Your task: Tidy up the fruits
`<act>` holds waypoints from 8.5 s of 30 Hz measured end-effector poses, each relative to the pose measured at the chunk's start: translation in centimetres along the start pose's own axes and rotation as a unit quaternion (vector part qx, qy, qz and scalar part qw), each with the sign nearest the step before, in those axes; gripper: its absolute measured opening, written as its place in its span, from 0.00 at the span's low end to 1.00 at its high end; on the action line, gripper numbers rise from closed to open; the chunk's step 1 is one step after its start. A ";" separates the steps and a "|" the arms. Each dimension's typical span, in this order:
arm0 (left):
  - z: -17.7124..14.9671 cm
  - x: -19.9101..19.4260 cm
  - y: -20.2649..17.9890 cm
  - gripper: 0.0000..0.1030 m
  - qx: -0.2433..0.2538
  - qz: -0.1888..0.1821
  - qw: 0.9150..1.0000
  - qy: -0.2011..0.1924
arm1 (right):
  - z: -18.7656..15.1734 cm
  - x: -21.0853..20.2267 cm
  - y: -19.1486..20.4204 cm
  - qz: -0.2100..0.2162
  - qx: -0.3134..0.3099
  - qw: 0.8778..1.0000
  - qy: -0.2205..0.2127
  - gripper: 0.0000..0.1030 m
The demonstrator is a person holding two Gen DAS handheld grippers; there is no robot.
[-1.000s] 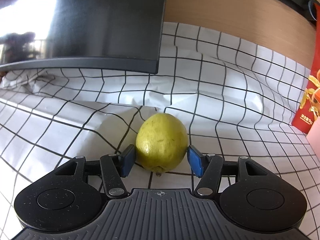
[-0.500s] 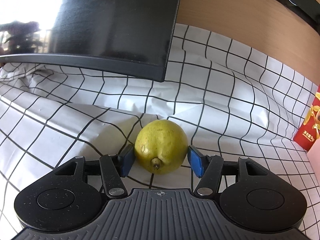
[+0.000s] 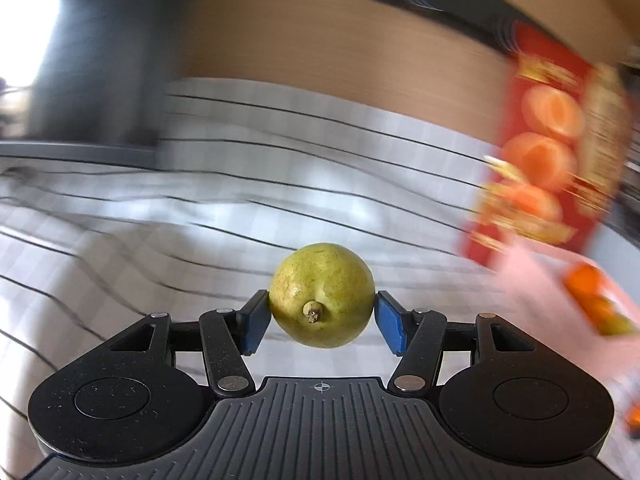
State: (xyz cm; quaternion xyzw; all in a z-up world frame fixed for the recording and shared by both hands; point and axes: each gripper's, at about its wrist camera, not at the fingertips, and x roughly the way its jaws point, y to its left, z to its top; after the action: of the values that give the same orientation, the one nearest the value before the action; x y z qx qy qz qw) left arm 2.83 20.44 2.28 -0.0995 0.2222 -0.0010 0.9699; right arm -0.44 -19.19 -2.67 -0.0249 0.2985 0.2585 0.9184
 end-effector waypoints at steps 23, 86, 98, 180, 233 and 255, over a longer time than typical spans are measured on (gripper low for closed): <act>-9.3 -3.4 -17.0 0.61 0.129 -0.058 0.988 0.068 | 0.1 0.6 -0.2 -0.020 0.007 1.000 0.020 0.69; -9.2 -4.5 -16.4 0.64 0.050 -0.125 0.989 0.055 | 0.0 0.5 -0.1 -0.042 0.003 0.998 0.047 0.92; -9.8 -4.8 -15.7 0.64 0.021 -0.126 0.991 0.050 | -1.6 -2.8 -2.0 -0.111 -0.016 0.993 0.027 0.89; 7.8 10.9 -20.1 0.60 0.039 -0.134 0.988 0.057 | 11.0 8.4 -1.1 -0.082 -0.021 0.996 0.023 0.41; -9.4 -0.3 -19.2 0.71 0.102 0.022 0.991 0.087 | 1.0 3.5 -1.8 -0.148 0.069 0.986 0.022 1.00; -9.4 -0.2 -19.0 0.72 0.107 0.021 0.990 0.089 | 1.0 3.2 -1.9 -0.146 0.068 0.987 0.022 1.00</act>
State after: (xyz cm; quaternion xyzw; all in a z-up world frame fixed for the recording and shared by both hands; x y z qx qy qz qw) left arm -0.58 -0.02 -2.28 0.0104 0.3081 -0.0129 0.9512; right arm 3.24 -19.12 -3.88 -0.0116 0.3284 0.1007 0.9391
